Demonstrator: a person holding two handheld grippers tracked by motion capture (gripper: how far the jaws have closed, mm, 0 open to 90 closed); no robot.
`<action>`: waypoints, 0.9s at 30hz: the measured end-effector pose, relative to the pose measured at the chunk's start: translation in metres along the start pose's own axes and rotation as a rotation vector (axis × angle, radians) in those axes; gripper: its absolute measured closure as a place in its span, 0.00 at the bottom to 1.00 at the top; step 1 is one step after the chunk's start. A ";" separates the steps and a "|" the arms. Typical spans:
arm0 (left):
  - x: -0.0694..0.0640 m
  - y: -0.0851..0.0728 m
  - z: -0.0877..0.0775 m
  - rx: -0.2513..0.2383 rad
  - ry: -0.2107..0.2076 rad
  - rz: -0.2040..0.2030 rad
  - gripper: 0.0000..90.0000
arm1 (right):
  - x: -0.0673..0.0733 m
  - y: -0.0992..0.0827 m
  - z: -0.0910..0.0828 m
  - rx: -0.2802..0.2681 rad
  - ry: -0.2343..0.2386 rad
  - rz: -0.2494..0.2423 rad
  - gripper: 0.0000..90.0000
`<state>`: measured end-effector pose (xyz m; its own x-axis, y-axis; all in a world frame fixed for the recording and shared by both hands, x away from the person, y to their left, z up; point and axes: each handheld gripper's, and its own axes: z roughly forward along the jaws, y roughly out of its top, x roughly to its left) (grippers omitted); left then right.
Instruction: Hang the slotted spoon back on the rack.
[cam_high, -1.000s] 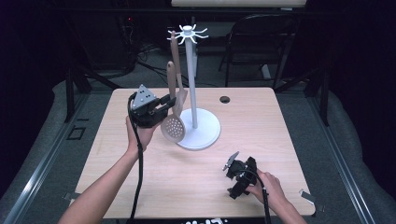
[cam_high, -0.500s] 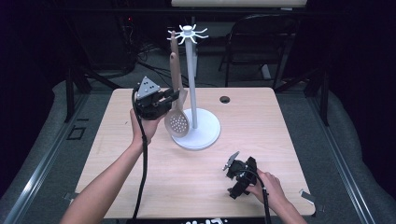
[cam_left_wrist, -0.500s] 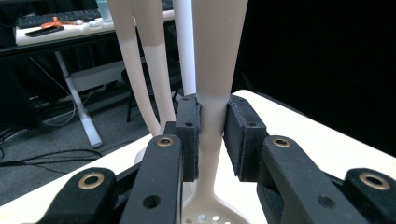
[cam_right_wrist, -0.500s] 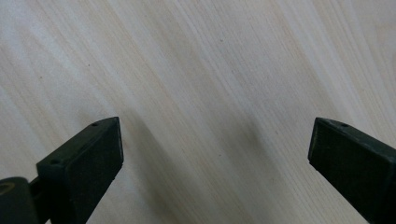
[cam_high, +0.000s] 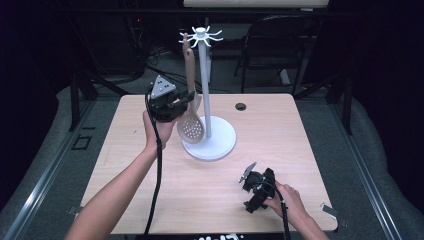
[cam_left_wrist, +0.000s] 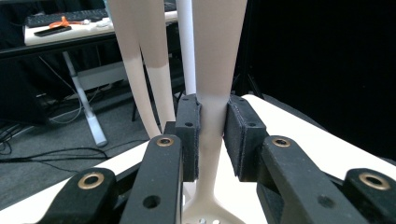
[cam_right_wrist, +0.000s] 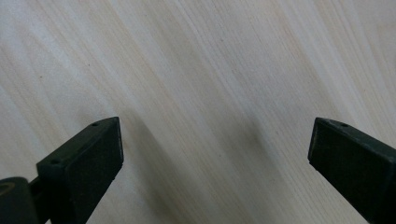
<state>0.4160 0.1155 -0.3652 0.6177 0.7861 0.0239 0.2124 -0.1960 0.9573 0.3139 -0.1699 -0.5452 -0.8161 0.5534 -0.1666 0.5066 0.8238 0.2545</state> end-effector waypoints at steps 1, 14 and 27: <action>0.000 0.001 0.000 -0.006 0.003 -0.006 0.84 | 0.000 0.000 0.000 0.002 -0.002 -0.002 0.03; -0.001 0.010 0.004 0.011 0.037 -0.002 0.84 | 0.000 0.000 0.000 -0.003 0.006 0.002 0.03; -0.001 0.014 0.011 0.023 0.060 -0.001 0.84 | 0.000 0.000 0.000 -0.001 0.000 0.002 0.03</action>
<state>0.4271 0.1051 -0.3548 0.5716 0.8195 0.0410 0.2309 -0.2086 0.9504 0.3138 -0.1700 -0.5456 -0.8151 0.5550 -0.1659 0.5079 0.8225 0.2560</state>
